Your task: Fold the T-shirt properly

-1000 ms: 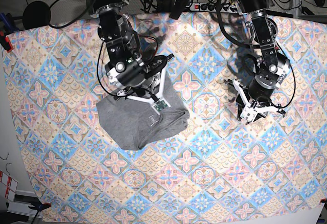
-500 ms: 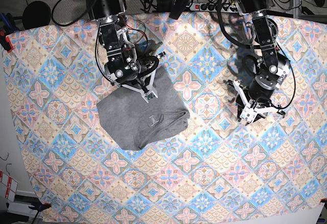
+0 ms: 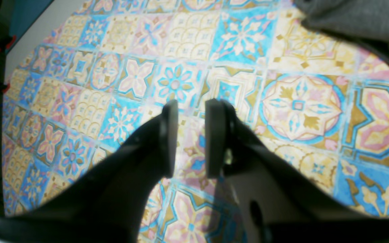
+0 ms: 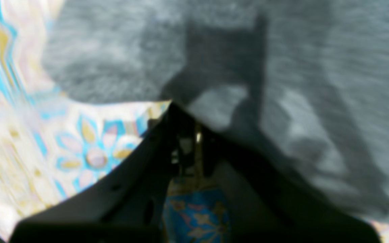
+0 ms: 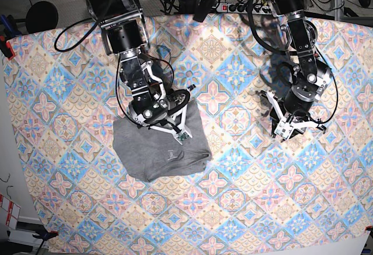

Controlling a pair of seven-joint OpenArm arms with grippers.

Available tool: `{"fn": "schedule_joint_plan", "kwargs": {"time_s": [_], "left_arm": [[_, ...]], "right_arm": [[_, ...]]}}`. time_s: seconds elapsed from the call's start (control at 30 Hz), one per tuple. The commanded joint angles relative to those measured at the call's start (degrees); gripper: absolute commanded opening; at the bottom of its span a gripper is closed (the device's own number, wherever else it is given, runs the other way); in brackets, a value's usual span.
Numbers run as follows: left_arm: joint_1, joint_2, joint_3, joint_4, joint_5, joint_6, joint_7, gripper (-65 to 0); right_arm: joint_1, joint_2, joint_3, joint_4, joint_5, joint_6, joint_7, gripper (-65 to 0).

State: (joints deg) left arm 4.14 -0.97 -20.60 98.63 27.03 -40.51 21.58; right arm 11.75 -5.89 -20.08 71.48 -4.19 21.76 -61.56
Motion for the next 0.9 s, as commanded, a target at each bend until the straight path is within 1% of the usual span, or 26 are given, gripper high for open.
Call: {"fn": "schedule_joint_plan", "kwargs": {"time_s": [0.0, 0.07, 0.1, 0.17, 0.2, 0.27, 0.33, 0.47, 0.57, 0.6, 0.67, 0.77, 0.8, 0.87], "left_arm": [[-0.58, -0.21, -0.10, 1.19, -0.70, 0.51, -1.23, -50.8], [-0.49, -0.21, -0.45, 1.19, -0.61, 0.51, -1.14, -50.8], [-0.32, -0.21, -0.54, 1.19, -0.61, 0.51, -1.06, -50.8], [1.26, -0.39, -0.54, 1.19, -0.61, 0.51, -1.14, -50.8], [2.14, -1.18, -0.54, 1.19, -0.61, 0.51, -1.23, -50.8], [3.90, -2.59, -0.28, 1.28, -1.31, 0.51, -1.23, -50.8], [5.92, -3.29, -0.28, 1.28, -1.31, 0.51, -1.23, -50.9], [8.39, -3.29, -0.54, 1.28, -1.31, 0.51, -1.32, -50.9], [11.20, -3.29, -0.63, 1.28, -1.31, 0.51, -1.67, -50.9], [12.08, -3.29, -0.63, 1.28, -1.31, 0.51, -2.81, -50.9], [14.98, -3.29, -0.54, 1.28, -1.05, 0.51, -7.03, -50.9], [20.61, -3.03, -0.45, 2.07, -0.78, 0.51, -14.42, -50.9], [22.36, -3.03, -0.45, 2.78, -1.05, 0.51, -15.39, -50.9], [25.26, -3.03, -0.19, 4.10, -1.22, 0.51, -15.47, -50.9]], "right_arm": [[1.04, -1.10, -0.10, 2.58, 0.45, -0.09, 0.51, -61.7], [0.96, -1.10, 0.43, 6.45, 0.27, -1.06, 0.42, -61.7], [0.34, -1.01, 0.52, 8.65, 0.36, -2.55, -0.29, -61.7], [-1.86, -0.83, 1.57, 12.69, 0.27, -5.89, -3.01, -61.7], [-2.56, 0.04, 3.15, 15.33, 0.27, -7.47, -4.86, -61.7], [-2.91, 1.19, 5.79, 19.37, 0.36, -8.79, -7.76, -61.7], [-4.67, 2.86, 9.22, 23.24, 0.36, -8.88, -10.66, -61.7], [-7.57, 6.37, 14.84, 29.92, 0.63, -8.88, -13.91, -61.7], [-10.30, 8.57, 17.75, 33.35, 0.63, -8.88, -15.85, -61.7], [-11.26, 9.19, 18.36, 34.06, 0.63, -8.88, -16.37, -61.7], [-13.37, 9.89, 20.21, 34.93, 0.63, -8.88, -16.64, -61.8], [-17.59, 9.89, 23.46, 36.17, 0.54, -8.79, -16.11, -61.8], [-18.91, 9.89, 24.16, 36.60, 0.54, -8.79, -16.11, -61.8], [-20.85, 9.89, 25.13, 37.13, 0.54, -8.79, -16.11, -61.8]]}}
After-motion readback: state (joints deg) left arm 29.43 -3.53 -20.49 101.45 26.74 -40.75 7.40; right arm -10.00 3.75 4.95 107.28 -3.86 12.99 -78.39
